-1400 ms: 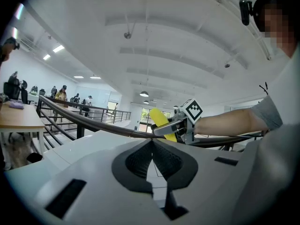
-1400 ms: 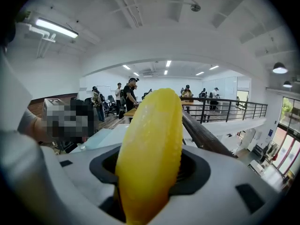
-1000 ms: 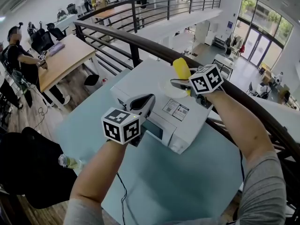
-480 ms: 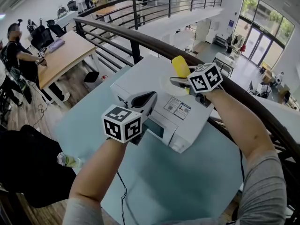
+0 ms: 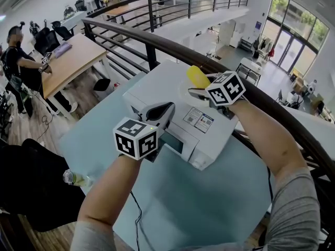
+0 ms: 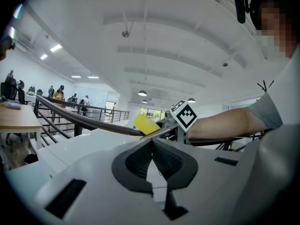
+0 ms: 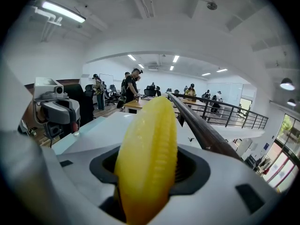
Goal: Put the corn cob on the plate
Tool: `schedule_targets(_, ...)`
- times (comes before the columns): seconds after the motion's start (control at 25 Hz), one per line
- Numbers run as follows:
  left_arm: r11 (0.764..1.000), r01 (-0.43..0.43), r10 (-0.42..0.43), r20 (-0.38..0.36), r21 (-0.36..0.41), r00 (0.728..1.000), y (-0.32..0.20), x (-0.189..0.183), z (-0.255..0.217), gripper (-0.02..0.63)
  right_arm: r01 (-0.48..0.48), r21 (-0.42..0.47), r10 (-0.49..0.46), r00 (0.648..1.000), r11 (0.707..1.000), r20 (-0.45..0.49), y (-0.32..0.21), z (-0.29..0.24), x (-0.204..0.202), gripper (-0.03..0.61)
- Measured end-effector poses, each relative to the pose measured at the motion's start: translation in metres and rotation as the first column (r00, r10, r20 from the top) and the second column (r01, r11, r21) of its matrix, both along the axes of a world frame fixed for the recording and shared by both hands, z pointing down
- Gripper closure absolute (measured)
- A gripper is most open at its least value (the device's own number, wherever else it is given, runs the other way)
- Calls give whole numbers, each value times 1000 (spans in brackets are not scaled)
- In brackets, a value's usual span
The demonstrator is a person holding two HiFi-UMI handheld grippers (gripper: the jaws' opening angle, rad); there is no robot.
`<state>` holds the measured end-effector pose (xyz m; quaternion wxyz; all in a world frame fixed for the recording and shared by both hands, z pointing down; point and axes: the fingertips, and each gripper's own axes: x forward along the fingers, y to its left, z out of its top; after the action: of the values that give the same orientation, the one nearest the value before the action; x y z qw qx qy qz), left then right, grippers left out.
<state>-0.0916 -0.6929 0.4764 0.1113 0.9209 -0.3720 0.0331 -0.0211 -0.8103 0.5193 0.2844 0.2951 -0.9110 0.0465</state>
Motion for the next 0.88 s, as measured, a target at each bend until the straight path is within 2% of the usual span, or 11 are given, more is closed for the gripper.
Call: schedule_targets(0.88, 1000, 1, -1, -5, -17, 1000, 1, 0, 12, 595, 54, 76, -44, 991, 996, -129, 0, 11, -5, 315)
